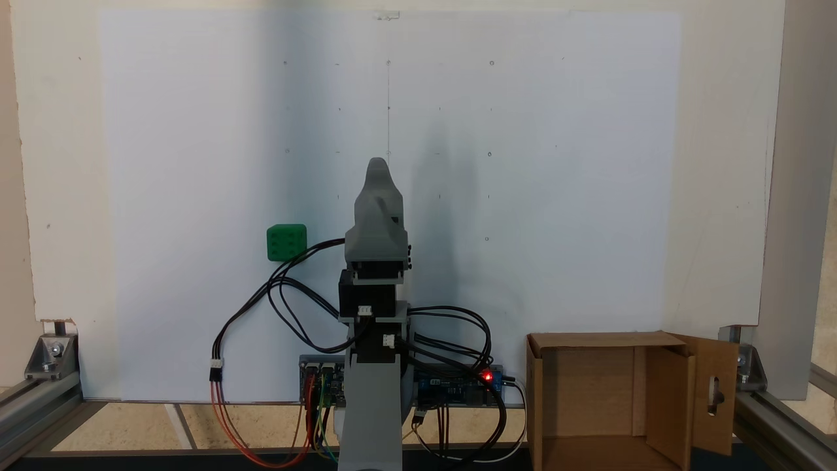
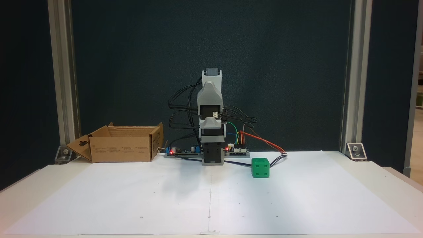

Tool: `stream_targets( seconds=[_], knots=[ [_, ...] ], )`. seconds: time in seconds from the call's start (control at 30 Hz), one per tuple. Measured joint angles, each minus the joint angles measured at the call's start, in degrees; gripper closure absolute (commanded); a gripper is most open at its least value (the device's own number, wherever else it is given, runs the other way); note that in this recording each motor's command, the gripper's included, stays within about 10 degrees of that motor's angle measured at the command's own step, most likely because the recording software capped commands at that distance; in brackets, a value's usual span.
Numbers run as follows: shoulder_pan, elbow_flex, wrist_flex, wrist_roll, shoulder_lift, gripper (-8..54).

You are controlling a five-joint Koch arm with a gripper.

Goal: Grasp a green dice and put it in the bin.

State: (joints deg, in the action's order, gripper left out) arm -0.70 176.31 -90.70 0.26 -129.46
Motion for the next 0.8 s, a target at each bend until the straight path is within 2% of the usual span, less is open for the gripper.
stream_targets(
  seconds=[0.13, 0.8],
  knots=[
    [10.5, 0.0, 4.6, 0.0, 0.0, 0.9],
    [11.0, 0.0, 4.7, 0.0, 0.0, 0.9]
  ],
)
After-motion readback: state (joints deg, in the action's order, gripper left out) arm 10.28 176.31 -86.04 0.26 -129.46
